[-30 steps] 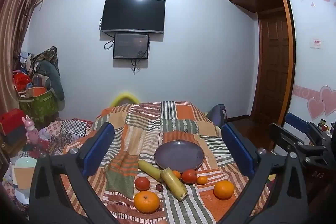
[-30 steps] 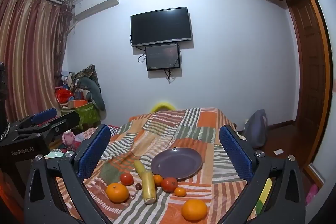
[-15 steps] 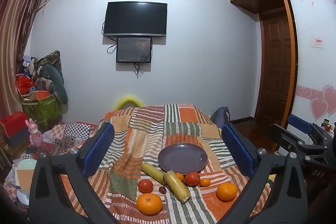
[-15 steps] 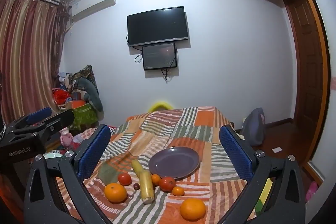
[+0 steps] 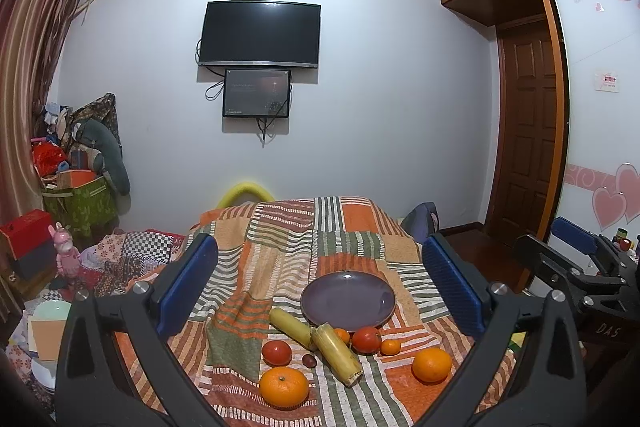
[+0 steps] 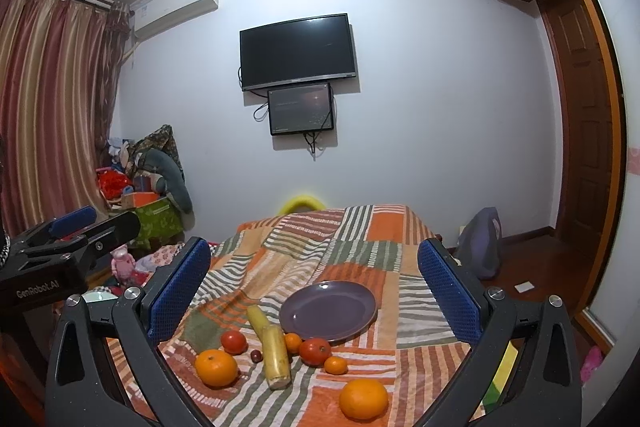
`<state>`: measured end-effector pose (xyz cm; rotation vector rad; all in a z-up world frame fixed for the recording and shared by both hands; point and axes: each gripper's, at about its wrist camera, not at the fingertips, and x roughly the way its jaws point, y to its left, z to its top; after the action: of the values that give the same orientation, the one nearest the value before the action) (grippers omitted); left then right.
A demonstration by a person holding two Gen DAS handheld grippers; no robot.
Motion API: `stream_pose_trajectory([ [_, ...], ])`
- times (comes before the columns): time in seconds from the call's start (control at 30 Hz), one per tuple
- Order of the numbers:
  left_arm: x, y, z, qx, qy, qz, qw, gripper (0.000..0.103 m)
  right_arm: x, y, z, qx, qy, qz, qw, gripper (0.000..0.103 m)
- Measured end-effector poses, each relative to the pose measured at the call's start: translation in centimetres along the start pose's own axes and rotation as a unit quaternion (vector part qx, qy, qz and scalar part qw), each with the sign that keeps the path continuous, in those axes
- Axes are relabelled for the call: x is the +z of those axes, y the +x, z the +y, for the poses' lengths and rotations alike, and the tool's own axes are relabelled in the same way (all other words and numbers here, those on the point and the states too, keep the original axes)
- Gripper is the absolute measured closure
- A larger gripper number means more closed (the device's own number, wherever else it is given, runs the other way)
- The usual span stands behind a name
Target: Organize fruits
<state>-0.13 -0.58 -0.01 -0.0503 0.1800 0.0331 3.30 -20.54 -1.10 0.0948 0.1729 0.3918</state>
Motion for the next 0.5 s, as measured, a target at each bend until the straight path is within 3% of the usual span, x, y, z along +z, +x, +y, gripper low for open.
stream_pose_trajectory([
  [0.5,0.15,-0.02,-0.09,-0.001,0.000,0.001,1.0000,0.000,-0.03,-0.02,0.02,-0.001,-0.001,0.000,1.000,0.000],
])
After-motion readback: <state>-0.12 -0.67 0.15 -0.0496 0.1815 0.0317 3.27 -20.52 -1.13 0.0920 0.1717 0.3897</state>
